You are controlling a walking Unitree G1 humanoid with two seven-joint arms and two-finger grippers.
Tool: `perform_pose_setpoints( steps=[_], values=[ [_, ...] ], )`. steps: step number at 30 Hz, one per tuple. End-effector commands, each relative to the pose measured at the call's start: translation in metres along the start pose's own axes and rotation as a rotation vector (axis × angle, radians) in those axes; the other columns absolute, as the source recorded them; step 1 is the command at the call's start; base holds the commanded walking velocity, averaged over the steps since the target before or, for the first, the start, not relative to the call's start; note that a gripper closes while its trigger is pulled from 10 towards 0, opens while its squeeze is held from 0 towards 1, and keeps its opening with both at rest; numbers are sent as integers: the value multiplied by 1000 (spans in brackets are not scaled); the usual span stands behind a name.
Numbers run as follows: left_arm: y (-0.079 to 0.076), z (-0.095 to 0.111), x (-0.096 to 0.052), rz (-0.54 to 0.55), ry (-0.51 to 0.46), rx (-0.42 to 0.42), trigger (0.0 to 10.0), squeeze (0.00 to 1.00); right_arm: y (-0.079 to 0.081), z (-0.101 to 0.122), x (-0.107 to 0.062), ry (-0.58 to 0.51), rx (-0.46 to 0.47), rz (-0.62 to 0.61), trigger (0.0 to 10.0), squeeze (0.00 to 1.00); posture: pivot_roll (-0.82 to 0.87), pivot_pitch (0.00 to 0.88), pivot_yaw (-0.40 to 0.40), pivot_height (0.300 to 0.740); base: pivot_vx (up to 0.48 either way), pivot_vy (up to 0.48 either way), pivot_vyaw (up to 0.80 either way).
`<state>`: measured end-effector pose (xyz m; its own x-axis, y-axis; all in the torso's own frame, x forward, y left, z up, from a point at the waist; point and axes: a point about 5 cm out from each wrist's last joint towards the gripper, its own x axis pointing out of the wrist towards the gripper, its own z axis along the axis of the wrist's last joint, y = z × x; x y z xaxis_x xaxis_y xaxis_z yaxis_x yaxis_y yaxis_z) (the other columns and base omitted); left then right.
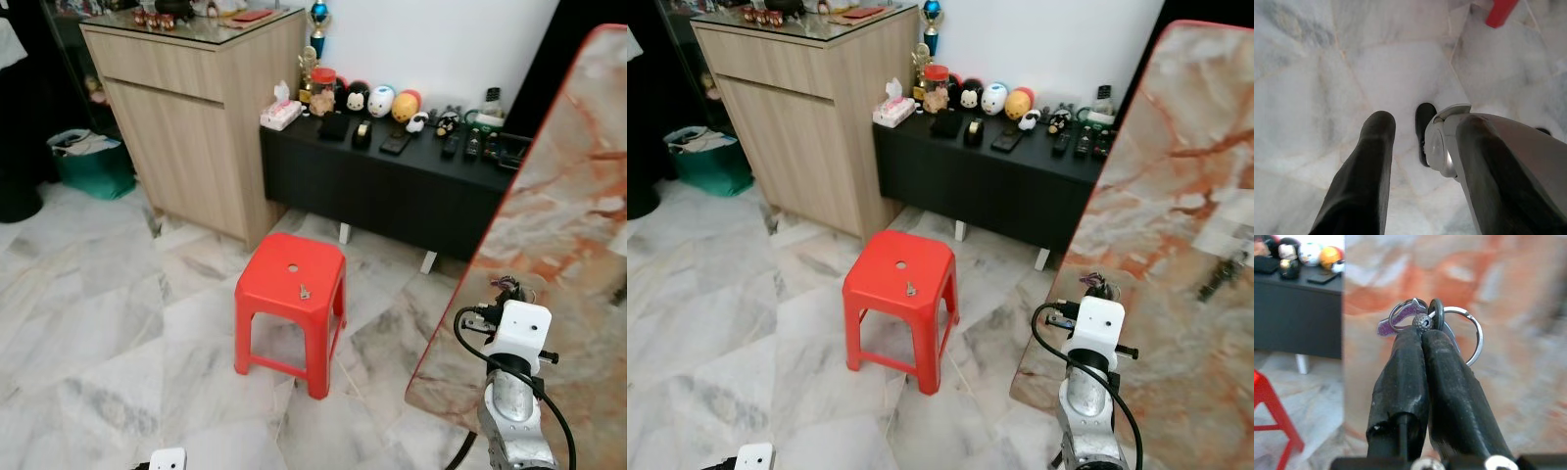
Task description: Hang keys on a hook
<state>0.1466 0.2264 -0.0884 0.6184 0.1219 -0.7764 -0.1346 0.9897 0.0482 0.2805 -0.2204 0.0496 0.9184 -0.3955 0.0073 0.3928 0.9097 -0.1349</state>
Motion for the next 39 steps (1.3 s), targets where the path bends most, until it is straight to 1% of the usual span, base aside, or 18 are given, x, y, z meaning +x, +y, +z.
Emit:
perform_pose_setpoints(
  steps=[1, 14, 20, 27, 33, 35, 39],
  values=[
    [0, -3, -1, 7, 18, -8, 10000, 0, -4, 0, 2, -1, -3, -19, 10000, 0, 76, 0, -35, 718, 0, 0, 0],
    [0, -3, 0, 15, 14, -17, 10000, 0, -6, 1, 4, -5, -3, -31, 10000, 0, 76, 0, -39, 718, 0, 0, 0],
    [-2, -3, 0, 15, 14, -22, 10000, 0, -11, 1, 7, 8, 7, -53, 10000, 0, 72, 0, -49, 718, 0, 0, 0],
    [-5, -4, 0, 13, 15, -42, 10000, 0, -11, 5, 13, -1, -7, -43, 10000, 0, 73, 0, -70, 718, 0, 0, -800],
    [-7, -5, 0, 13, 16, -48, 10000, 0, -9, 7, 14, -4, -8, -32, 10000, 0, 73, 0, -79, 718, 0, 0, -800],
    [-8, -6, 0, 12, 15, -49, 10000, 0, -9, 8, 14, -10, -8, -29, 10000, 0, 74, 0, -82, 718, 0, 0, -594],
    [-8, -6, 0, 9, 16, -39, 10000, 0, -9, 9, 14, -18, -16, -25, 10000, 0, 71, 0, -82, 718, 0, 0, 0]
  ],
)
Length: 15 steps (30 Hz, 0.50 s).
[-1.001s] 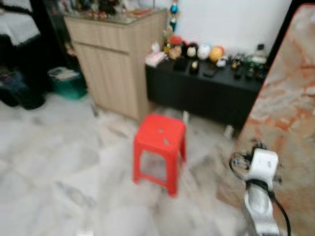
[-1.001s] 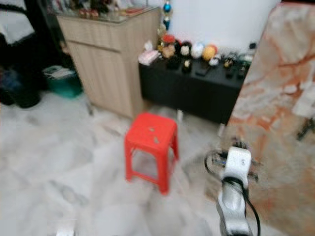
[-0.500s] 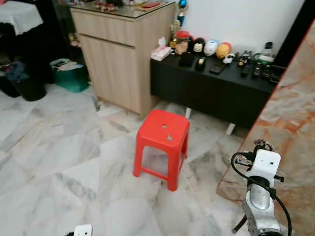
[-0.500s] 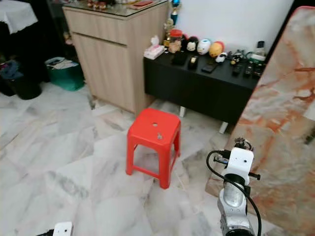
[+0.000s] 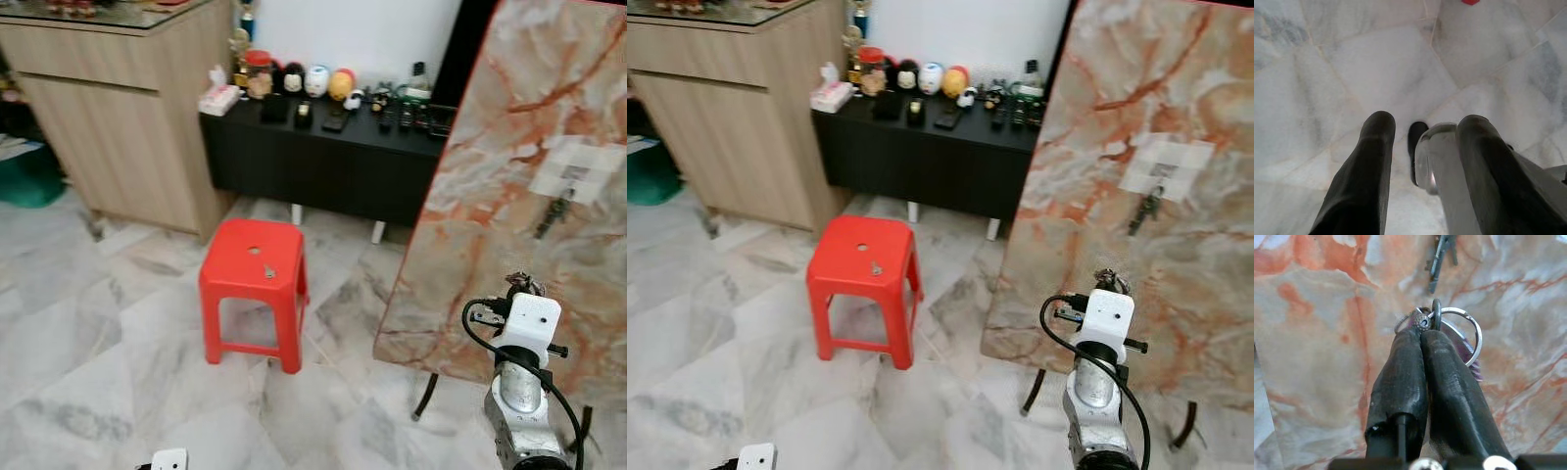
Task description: Hang keys on a hook
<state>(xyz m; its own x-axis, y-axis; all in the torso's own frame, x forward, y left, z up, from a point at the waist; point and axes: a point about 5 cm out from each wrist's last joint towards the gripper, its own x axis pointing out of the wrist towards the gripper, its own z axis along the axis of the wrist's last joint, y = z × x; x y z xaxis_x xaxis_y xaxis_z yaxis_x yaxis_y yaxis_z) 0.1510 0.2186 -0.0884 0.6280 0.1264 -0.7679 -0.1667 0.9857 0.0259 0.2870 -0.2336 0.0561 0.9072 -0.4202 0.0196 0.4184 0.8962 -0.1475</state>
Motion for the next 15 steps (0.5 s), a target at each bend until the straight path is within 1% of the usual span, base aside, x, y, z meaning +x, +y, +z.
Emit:
perform_pose_setpoints(
  steps=[1, 15],
  values=[
    [1, -8, -2, 5, 30, 4, 10000, 0, 1, 4, 3, -11, -2, 3, 10000, 0, 70, 0, -82, 718, 0, 0, 0],
    [2, -7, -2, 3, 29, 13, 10000, 0, 5, 4, 3, -9, 10, 9, 10000, 0, 73, 0, -74, 718, 0, -269, 0]
  ],
)
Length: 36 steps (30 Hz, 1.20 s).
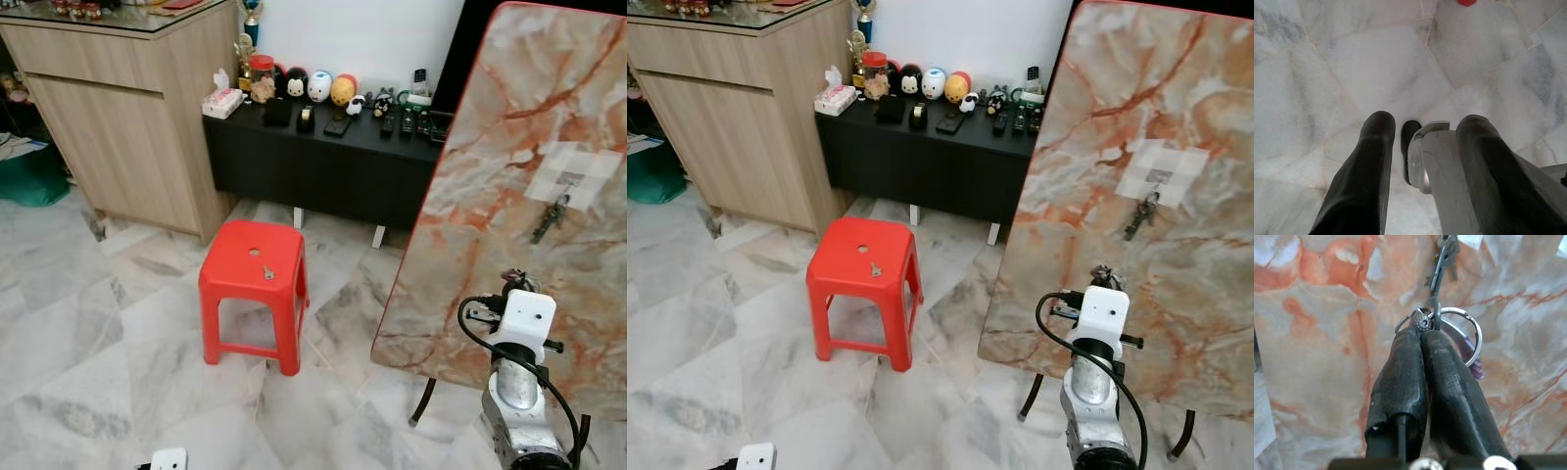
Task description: Hang keys on a hook
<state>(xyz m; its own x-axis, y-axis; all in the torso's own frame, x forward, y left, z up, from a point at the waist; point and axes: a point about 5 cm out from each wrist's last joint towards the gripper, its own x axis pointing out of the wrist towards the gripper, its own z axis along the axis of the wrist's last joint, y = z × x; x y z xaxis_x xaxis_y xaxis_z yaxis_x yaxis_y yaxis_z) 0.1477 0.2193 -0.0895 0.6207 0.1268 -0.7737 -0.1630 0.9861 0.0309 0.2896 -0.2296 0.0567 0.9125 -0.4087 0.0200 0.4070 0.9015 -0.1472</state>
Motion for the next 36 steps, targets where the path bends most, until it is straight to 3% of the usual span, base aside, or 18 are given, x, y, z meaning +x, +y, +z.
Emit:
perform_pose_setpoints(
  steps=[1, 36],
  values=[
    [1, -4, -1, 1, 20, 8, 10000, 0, 1, 3, 3, -7, 10, -4, 10000, 0, 73, 0, -73, 718, 0, -296, 0],
    [2, -5, -2, 6, 22, 12, 10000, 0, 7, 5, 5, -12, 13, 12, 10000, 0, 76, 0, -73, 718, 0, -290, 0]
  ],
)
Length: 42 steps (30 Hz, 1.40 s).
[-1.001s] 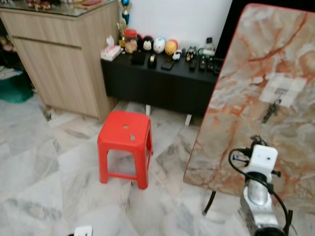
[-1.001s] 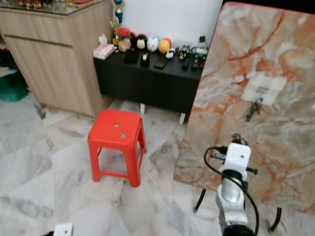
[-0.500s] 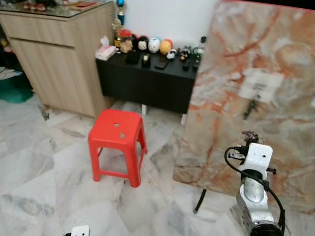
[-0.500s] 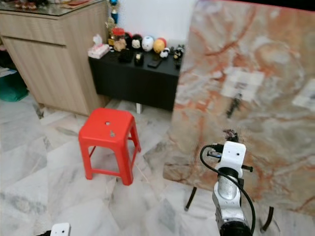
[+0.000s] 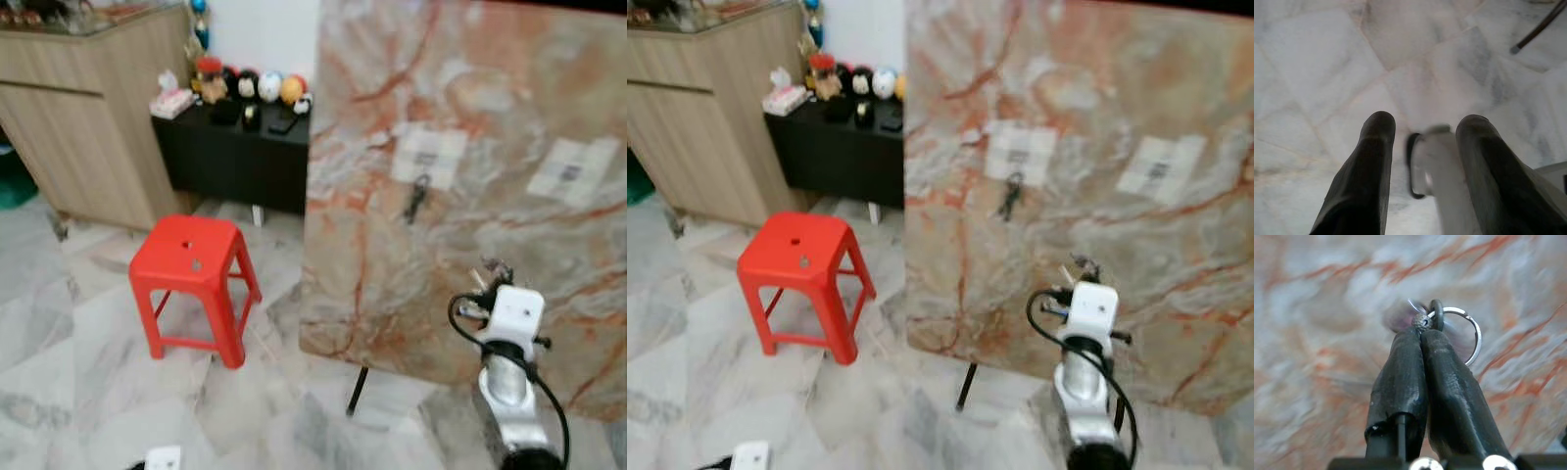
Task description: Hang keys on a hook
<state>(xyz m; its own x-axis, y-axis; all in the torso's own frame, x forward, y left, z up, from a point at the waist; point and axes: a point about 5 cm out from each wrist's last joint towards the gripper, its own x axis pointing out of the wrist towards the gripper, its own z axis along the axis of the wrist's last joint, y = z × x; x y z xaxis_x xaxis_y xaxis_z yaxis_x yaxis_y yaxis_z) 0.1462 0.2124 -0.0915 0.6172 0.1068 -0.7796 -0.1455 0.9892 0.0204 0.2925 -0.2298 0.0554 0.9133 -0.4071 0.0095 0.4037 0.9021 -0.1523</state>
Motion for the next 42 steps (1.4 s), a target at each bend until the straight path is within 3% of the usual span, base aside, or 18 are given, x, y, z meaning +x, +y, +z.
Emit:
perform_pose_setpoints(
  steps=[1, 10, 15, 19, 22, 23, 24, 26, 30, 33, 37, 38, 40, 42],
  values=[
    [9, -2, -1, 26, 13, 2, 10000, 0, 5, 6, 2, -22, 17, 9, 10000, 0, 75, 0, -74, 718, 0, 0, 0],
    [7, -1, -1, 27, 11, -18, 10000, 0, 3, 25, 14, -156, -221, 90, 10000, 0, 73, 0, -85, 718, 0, 0, 0],
    [6, -2, -1, 28, 9, -27, 10000, 0, 2, 27, 18, -167, -285, 110, 10000, 0, 72, 0, -90, 718, 0, 0, 0],
    [5, -2, -1, 29, 9, -30, 10000, 0, 4, 30, 19, -217, -446, 145, 10000, 0, 71, 0, -89, 718, 0, 0, 0],
    [5, -2, -1, 27, 10, -30, 10000, 0, 2, 23, 22, -150, -512, 149, 10000, 0, 70, 0, -90, 718, 0, 0, 0],
    [5, -2, -1, 28, 10, -32, 10000, 0, 0, 23, 23, -148, -602, 150, 10000, 0, 69, 0, -90, 718, 0, 0, 0],
    [5, -2, -1, 28, 10, -32, 10000, 0, 0, 23, 23, -148, -602, 150, 10000, 0, 69, 0, -90, 718, 0, 0, 0],
    [5, -2, -1, 28, 10, -32, 10000, 0, 1, 28, 23, -218, -727, 171, 10000, 0, 66, 0, -87, 718, 0, 0, 0],
    [5, -2, -1, 25, 10, -31, 10000, 0, 0, 24, 22, -215, -786, 202, 10000, 0, 66, 0, -87, 718, 0, 0, 0],
    [5, -1, -1, 25, 9, -31, 10000, 0, -3, 22, 20, -200, -784, 207, 10000, 0, 66, 0, -86, 718, 0, 0, 0],
    [6, -1, -1, 23, 11, -27, 10000, 0, -1, 23, 8, -192, -751, 310, 10000, 0, 64, 0, -80, 718, 0, 0, 0],
    [7, -1, -1, 23, 12, -28, 10000, 0, -4, 20, -3, -180, -823, 373, 10000, 0, 45, 0, -70, 718, 0, 0, 0],
    [7, -1, -1, 25, 12, -29, 10000, 0, -7, 15, -8, -158, -866, 392, 10000, 0, 45, 0, -70, 718, 0, 0, 0],
    [7, -1, 0, 14, 18, -13, 10000, 0, -27, -4, -11, -29, -1022, 374, 10000, 0, 41, 0, -67, 718, 0, 0, 0]
  ],
)
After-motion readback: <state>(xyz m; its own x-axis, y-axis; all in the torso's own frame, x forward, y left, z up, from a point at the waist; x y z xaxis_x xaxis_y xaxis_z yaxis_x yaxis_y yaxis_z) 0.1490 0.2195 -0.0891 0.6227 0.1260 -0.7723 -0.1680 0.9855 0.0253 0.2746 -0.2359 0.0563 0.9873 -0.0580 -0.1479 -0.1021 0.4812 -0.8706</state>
